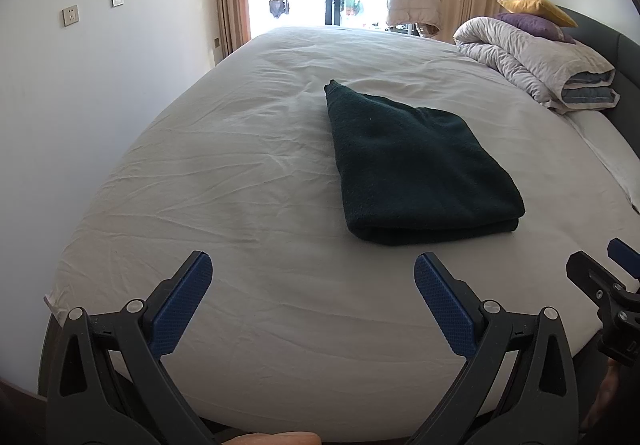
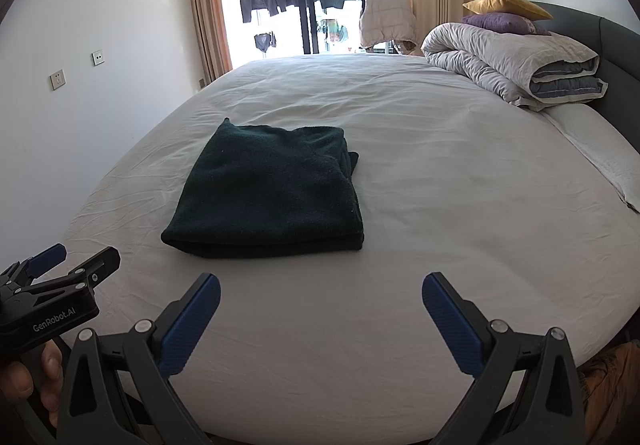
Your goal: Fold small clothes
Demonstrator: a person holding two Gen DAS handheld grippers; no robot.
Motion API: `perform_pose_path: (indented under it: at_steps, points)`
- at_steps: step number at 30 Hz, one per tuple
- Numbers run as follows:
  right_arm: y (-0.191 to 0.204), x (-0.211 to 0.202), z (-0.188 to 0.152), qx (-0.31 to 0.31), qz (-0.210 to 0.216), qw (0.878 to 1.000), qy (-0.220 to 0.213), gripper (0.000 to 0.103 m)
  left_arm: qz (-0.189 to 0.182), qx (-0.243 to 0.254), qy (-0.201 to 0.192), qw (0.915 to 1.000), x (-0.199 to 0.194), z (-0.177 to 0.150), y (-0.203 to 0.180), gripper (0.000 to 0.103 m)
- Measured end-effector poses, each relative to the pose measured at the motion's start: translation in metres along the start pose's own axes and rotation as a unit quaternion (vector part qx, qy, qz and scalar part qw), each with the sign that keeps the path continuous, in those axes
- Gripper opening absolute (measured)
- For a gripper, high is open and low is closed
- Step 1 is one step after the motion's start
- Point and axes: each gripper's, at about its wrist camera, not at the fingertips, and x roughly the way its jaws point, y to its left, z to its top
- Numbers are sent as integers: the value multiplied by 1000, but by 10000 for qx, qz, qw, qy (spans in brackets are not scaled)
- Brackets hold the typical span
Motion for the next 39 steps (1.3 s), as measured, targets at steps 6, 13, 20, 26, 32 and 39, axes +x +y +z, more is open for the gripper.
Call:
perform_pose_path:
  at_steps: [6,13,20,26,32,39]
  points:
    - [0,1,-1,7,9,10000,6,103,13,0,6,10000,1,-2,0,103]
    - [3,3,-4,22,26,10000,29,103,44,22,13,10000,0,-4,-1,103]
    - [4,3,-5,29,29,10000,29,103,50,31,5,10000,0,-4,-2,103]
    - [5,3,-5,39,46,10000,44,103,77,20,3,10000,-1,-5,-3,103]
    - [5,3,-5,40,47,10000,44,103,65,-11,33,10000,0,-6,-2,103]
    - [7,3,-7,73,76,9999,83,103,91,48,-54,9999,-1,-6,-3,103]
